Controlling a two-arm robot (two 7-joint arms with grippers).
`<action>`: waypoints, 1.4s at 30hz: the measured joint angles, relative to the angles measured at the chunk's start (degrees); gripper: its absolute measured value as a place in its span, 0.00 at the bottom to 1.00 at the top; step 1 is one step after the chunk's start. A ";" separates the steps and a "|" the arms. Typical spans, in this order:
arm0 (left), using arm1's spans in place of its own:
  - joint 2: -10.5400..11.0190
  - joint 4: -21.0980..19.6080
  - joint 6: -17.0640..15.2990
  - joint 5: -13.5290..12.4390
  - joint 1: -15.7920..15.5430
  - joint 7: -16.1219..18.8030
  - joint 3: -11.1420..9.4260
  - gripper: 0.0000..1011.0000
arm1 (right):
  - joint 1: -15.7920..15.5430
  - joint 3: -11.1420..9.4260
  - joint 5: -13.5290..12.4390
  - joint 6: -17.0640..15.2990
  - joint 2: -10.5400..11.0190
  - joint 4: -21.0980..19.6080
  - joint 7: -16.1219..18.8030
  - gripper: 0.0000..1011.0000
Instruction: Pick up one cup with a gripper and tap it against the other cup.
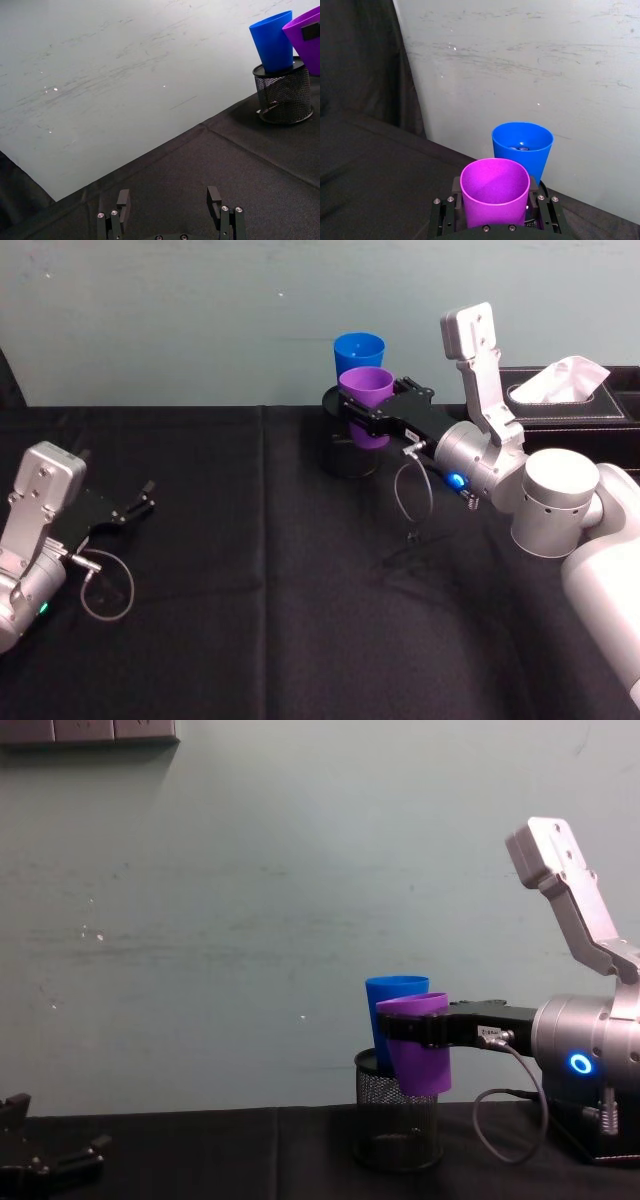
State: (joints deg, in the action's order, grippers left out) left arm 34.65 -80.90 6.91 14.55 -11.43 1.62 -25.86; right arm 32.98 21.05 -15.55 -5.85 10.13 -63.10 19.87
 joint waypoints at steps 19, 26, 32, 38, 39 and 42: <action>0.00 0.00 0.00 0.00 0.00 0.00 0.00 0.99 | 0.00 0.00 0.00 0.00 0.00 0.00 0.00 0.73; 0.00 0.00 0.00 0.00 0.00 0.00 0.00 0.99 | 0.00 0.00 0.00 0.00 0.00 0.00 0.00 0.73; 0.00 0.00 0.00 0.00 0.00 0.00 0.00 0.99 | 0.00 0.00 0.00 0.00 0.00 0.00 0.00 0.73; 0.00 0.00 0.00 0.00 0.00 0.00 0.00 0.99 | 0.00 0.00 0.00 0.00 0.00 0.00 0.00 0.73; 0.00 0.00 0.00 0.00 0.00 0.00 0.00 0.99 | 0.00 0.00 0.00 0.00 0.00 0.00 0.00 0.73; 0.00 0.00 0.00 0.00 0.00 0.00 0.00 0.99 | 0.00 0.00 0.00 0.00 0.00 0.00 0.00 0.73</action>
State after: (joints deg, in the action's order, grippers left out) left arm 34.64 -80.90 6.91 14.55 -11.43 1.62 -25.86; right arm 32.98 21.06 -15.55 -5.85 10.13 -63.10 19.87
